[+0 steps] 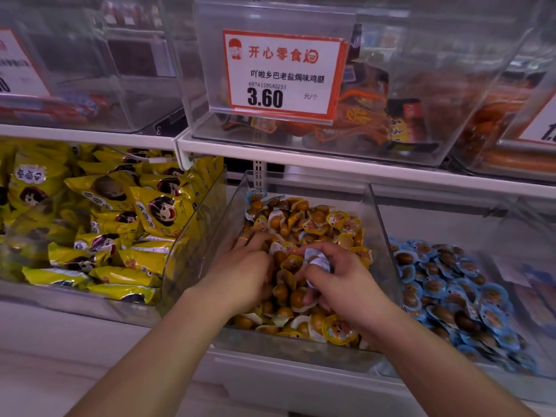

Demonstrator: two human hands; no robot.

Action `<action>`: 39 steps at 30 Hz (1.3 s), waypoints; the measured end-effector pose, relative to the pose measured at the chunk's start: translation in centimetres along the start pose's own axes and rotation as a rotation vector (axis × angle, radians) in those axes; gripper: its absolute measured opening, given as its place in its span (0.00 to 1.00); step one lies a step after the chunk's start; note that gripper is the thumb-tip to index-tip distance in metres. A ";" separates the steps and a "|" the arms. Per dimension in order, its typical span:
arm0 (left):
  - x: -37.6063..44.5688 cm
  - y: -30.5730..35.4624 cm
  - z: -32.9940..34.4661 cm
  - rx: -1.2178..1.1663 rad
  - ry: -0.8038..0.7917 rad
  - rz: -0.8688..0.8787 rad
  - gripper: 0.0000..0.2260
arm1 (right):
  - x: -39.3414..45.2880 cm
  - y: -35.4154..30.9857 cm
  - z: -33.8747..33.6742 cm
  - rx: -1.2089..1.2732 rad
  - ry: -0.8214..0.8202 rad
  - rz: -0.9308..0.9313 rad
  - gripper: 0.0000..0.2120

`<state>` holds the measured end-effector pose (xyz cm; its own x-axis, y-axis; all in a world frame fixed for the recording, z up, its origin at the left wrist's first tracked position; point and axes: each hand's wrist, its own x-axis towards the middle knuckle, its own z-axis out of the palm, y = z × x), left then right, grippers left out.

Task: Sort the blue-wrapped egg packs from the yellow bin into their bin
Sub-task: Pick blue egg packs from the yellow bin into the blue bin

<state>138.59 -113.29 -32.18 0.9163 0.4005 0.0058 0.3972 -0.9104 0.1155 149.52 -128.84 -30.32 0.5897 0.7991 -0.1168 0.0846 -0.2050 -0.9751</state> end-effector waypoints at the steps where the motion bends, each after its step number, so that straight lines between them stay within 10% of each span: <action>1: -0.2 0.1 -0.2 -0.035 0.047 0.004 0.10 | 0.0 -0.1 0.0 0.010 0.006 0.000 0.15; 6: -0.6 1.3 -1.8 -0.709 0.478 -0.222 0.08 | -0.1 -0.6 -0.1 0.169 0.111 0.038 0.11; 10: -1.4 3.8 -2.8 -1.198 0.516 -0.181 0.07 | -0.3 -1.8 -0.2 0.645 -0.089 0.242 0.18; 14: -2.0 5.6 -2.7 -1.064 0.591 -0.042 0.09 | -1.0 -2.7 0.0 0.827 -0.283 0.224 0.19; 22: -2.6 5.3 -2.3 -1.140 0.477 0.093 0.13 | -1.5 -4.0 -5.0 0.747 0.071 0.044 0.13; 31: -1.3 3.8 -0.2 -0.537 0.431 -0.037 0.11 | 1.2 -0.2 -15.9 0.568 0.468 0.133 0.08; 35: -0.7 3.2 0.4 -0.490 0.363 -0.139 0.12 | 2.4 1.3 -17.4 0.221 0.506 0.221 0.22; 39: -1.5 3.5 -0.6 -0.529 0.447 -0.087 0.11 | 2.3 0.4 -15.6 -0.065 0.656 -0.033 0.11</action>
<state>138.61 -117.02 -31.18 0.7280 0.5774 0.3696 0.2862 -0.7459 0.6015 163.44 -135.89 -28.02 0.9515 0.2992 0.0720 0.1471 -0.2364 -0.9605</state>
